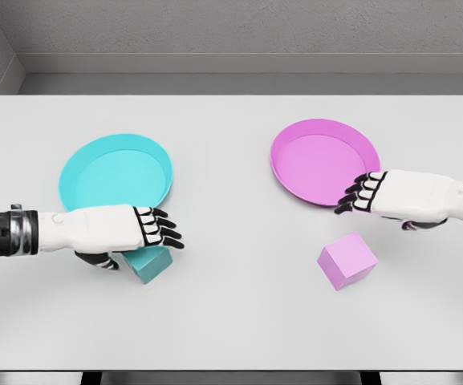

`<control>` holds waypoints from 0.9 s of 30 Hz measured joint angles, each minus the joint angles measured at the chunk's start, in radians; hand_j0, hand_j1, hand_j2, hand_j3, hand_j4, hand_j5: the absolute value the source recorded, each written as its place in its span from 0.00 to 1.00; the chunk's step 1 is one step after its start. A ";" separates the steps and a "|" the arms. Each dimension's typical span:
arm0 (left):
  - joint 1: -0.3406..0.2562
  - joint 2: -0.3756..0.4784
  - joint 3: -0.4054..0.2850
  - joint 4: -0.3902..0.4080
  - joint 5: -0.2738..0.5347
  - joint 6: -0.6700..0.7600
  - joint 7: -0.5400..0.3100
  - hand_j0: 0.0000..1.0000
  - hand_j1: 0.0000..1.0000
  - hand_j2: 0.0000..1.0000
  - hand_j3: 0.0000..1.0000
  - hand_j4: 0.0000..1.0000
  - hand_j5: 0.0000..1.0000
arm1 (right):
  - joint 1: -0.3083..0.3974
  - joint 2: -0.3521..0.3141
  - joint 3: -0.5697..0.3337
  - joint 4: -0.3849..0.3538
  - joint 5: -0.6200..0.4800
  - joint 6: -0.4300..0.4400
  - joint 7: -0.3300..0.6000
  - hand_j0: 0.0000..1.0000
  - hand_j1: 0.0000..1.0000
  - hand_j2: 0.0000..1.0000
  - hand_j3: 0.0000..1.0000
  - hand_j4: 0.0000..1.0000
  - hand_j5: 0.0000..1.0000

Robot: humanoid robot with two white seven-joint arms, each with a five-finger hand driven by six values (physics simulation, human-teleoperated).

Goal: Place the blocks in the corresponding plates according to their colors

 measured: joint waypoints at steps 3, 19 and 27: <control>-0.002 -0.001 0.000 0.004 -0.009 0.000 0.000 1.00 1.00 1.00 1.00 1.00 1.00 | -0.002 0.002 0.048 0.000 -0.008 -0.001 0.000 1.00 1.00 1.00 1.00 1.00 1.00; 0.000 -0.028 -0.018 -0.001 -0.049 0.001 0.000 0.54 0.54 0.54 0.54 0.54 0.54 | -0.063 -0.006 0.123 0.000 -0.061 0.000 0.000 0.99 0.99 0.99 0.99 0.99 0.99; -0.009 -0.029 -0.023 -0.003 -0.046 0.002 0.003 0.48 0.48 0.48 0.48 0.48 0.48 | -0.086 -0.002 0.225 -0.002 -0.056 -0.001 0.000 0.97 0.97 0.97 0.97 0.97 0.97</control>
